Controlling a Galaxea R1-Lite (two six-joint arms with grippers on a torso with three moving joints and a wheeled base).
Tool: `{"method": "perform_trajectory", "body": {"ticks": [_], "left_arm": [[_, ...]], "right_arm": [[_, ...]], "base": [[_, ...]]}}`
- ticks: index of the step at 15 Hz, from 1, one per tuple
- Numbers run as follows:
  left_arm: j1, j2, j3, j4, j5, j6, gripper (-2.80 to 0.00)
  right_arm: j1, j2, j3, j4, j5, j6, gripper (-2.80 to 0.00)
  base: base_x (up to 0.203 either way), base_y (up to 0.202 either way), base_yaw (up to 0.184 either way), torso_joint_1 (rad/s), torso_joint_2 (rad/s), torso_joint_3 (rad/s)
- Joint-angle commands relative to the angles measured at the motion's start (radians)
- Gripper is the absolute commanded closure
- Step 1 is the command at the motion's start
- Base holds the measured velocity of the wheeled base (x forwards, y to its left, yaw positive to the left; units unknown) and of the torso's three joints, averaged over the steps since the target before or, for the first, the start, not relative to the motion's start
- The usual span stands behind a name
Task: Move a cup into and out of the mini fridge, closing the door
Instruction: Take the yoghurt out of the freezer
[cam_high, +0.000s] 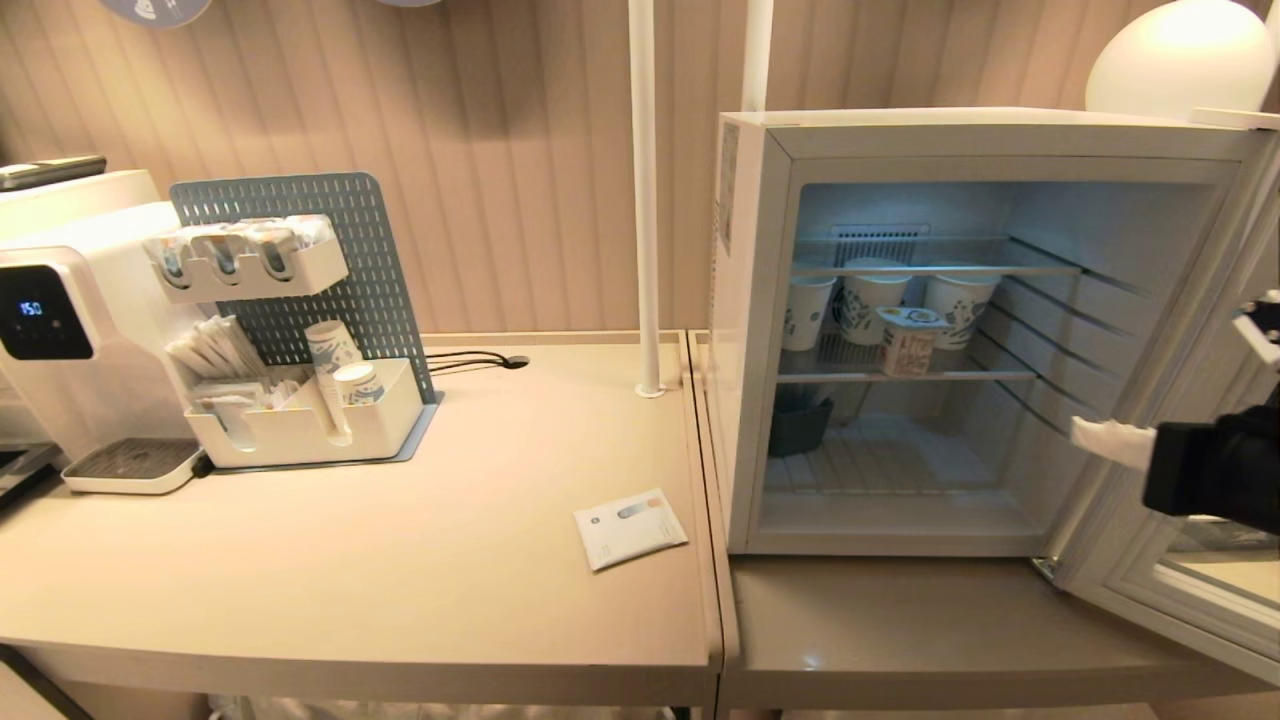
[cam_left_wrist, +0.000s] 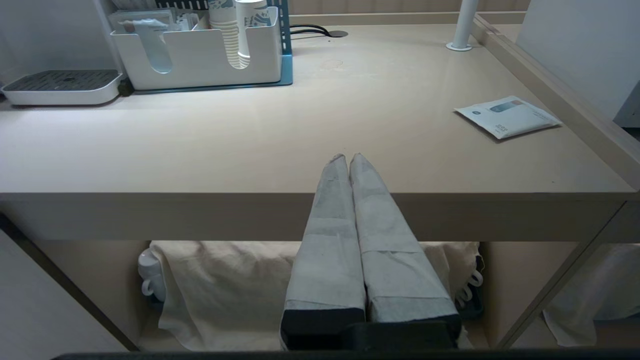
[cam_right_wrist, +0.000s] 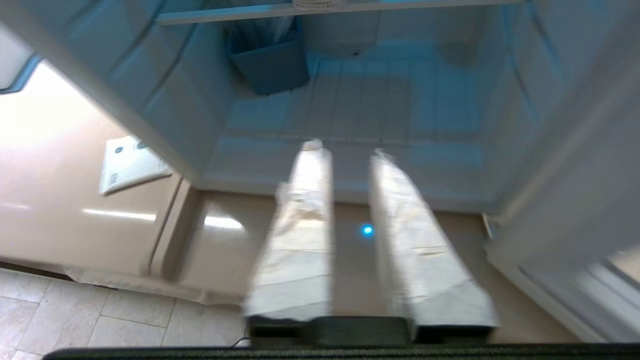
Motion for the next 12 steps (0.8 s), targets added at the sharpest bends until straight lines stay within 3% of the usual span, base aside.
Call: {"method": "perform_trajectory", "body": {"ticks": [1,5,8,12], "left_arm": [[0.000,-0.002,0.001,-0.001,0.000,-0.002,0.00],[0.000,-0.002,0.002,-0.009,0.000,-0.005,0.00],[0.000,-0.002,0.004,-0.013,0.000,-0.009,0.00],[0.000,-0.002,0.005,-0.017,0.000,-0.010,0.00]], "right_arm": [[0.006,0.315,-0.070,-0.123,0.010,-0.004,-2.80],[0.032,0.498,-0.228,-0.247,0.011,-0.012,-2.80],[0.049,0.580,-0.248,-0.453,-0.006,-0.012,-2.80],[0.094,0.686,-0.266,-0.640,-0.168,-0.033,-2.80]], "base": [[0.000,0.000,0.000,0.000,0.00,0.000],[0.000,0.000,0.000,0.000,0.00,0.000],[0.000,0.000,0.000,0.000,0.00,0.000],[0.000,0.000,0.000,0.000,0.00,0.000]]}}
